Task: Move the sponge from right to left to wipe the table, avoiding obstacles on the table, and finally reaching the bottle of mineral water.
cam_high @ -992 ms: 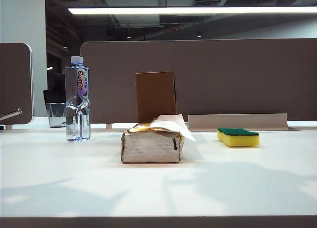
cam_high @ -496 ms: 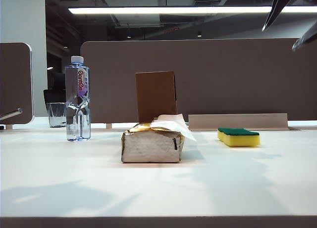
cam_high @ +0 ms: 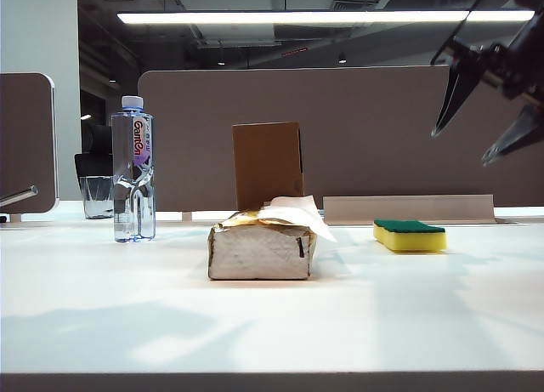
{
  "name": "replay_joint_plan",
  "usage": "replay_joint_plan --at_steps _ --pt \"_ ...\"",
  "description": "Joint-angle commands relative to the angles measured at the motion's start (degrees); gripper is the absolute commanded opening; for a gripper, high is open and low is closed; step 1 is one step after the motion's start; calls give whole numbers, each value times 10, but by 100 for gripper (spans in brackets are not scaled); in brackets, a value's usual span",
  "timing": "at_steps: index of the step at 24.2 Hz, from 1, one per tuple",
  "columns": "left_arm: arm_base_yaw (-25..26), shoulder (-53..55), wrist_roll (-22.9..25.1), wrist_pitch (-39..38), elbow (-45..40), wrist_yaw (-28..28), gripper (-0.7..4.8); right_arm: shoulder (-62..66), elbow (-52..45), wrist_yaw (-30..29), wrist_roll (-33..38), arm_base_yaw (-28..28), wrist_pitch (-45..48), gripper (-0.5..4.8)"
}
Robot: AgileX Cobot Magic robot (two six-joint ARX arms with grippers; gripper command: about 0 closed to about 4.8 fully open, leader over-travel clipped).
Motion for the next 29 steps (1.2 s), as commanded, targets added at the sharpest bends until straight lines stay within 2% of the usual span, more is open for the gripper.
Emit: replay_joint_plan --at_steps 1,10,22,29 --pt "0 2 2 4 2 9 417 44 36 -24 -2 1 11 378" --pt "0 5 2 4 2 19 417 168 163 -25 0 3 -6 378" --pt "-1 5 0 6 2 23 416 245 168 -24 1 7 22 377" --pt "-1 6 0 7 2 23 417 263 168 -3 5 14 53 377"
